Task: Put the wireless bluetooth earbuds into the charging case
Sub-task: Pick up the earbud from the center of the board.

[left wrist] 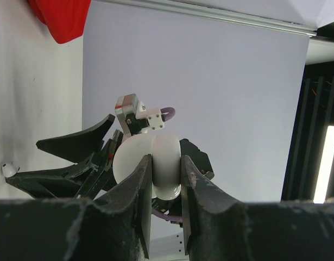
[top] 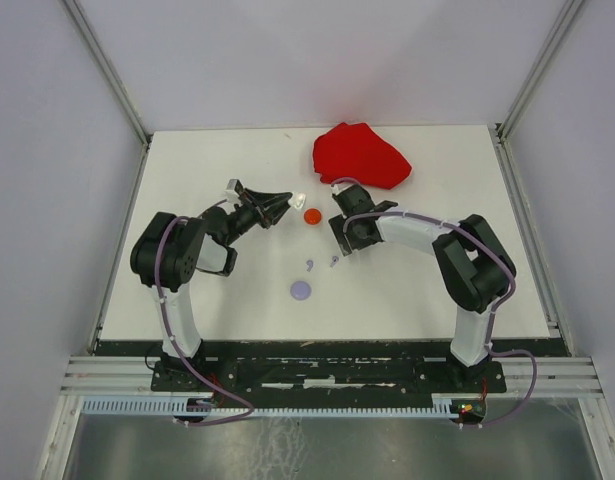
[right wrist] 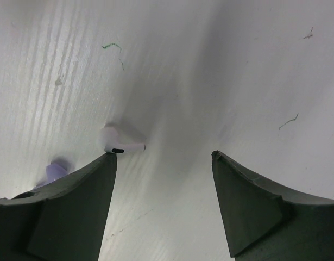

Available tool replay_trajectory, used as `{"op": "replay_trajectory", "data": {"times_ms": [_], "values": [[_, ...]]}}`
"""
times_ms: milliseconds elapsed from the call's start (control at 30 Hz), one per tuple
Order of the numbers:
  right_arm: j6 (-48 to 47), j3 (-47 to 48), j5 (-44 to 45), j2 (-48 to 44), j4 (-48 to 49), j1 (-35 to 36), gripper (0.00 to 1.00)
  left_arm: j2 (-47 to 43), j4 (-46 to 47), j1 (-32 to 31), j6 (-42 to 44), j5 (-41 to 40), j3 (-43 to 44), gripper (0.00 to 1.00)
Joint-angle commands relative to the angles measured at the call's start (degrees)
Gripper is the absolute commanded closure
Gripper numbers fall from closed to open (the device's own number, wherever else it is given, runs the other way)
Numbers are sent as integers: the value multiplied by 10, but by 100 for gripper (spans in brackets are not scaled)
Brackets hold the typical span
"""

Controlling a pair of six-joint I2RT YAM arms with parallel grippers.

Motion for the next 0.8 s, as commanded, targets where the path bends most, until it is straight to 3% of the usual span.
{"op": "replay_trajectory", "data": {"times_ms": [0,400,767], "values": [[-10,39,15,16,13,3,21,3,71,6,-23,10,2,97],[-19,85,22,51,2,3,21,4,79,12,-25,9,-5,97],[21,98,-36,42,-11,4,23,1,82,13,-25,9,-11,97]]}}
